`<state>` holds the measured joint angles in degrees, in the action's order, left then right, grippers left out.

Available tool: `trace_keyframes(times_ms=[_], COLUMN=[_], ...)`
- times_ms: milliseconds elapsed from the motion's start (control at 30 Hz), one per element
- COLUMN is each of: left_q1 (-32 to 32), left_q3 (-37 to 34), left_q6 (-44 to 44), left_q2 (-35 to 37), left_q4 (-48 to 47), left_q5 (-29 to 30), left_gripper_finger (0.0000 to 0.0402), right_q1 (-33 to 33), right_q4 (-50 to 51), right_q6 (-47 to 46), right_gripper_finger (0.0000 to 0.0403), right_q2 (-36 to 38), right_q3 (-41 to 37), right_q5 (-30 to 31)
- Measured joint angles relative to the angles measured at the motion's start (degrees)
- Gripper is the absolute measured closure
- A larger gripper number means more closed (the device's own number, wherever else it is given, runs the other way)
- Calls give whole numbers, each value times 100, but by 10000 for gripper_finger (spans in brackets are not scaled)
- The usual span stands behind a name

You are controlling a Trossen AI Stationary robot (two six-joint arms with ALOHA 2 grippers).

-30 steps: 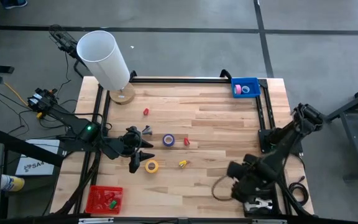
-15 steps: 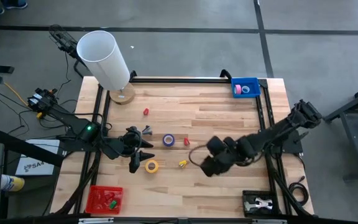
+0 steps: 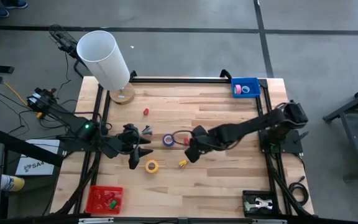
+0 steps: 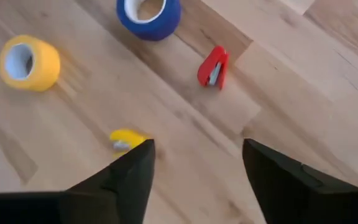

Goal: Pick and place Stapler, Stapler remover, tape
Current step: Put the bottom red stapler into the red bin

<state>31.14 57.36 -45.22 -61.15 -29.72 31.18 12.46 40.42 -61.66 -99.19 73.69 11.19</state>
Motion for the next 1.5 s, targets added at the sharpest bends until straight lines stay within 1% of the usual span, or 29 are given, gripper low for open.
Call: trace_keyframes(times_ms=[200, 300, 433, 533, 867, 967, 1200, 1367, 1500], left_q1=[0, 0, 0, 0, 0, 0, 0, 0, 2], left_q3=[0, 0, 0, 0, 0, 0, 0, 0, 0], left_q6=[-6, -6, -12, -82, -197, -202, -202, -202, -203], left_q2=[280, 414, 540, 602, 637, 637, 637, 637, 637], left_q4=[-69, -93, -170, -250, -476, -483, -523, -524, -524], left_q5=[2, 2, -2, 0, -23, -29, -81, -181, -285], left_gripper_finger=[195, 195, 195, 195, 195, 195, 195, 195, 195], right_q1=[-547, -763, -926, -961, -835, -761, -625, -546, -492], right_q4=[-459, -667, -880, -987, -1285, -1419, -1462, -1485, -1480], right_q6=[508, 574, 666, 668, 627, 498, 152, -52, -180], right_gripper_finger=[116, 106, 105, 104, 104, 104, 104, 104, 107], right_q2=[-406, -592, -811, -941, -1324, -1381, -1619, -1795, -1800], right_q3=[0, 0, 2, 2, 4, 7, 11, 33, 33], right_q5=[-506, -662, -663, -552, 352, 491, 557, 732, 694])
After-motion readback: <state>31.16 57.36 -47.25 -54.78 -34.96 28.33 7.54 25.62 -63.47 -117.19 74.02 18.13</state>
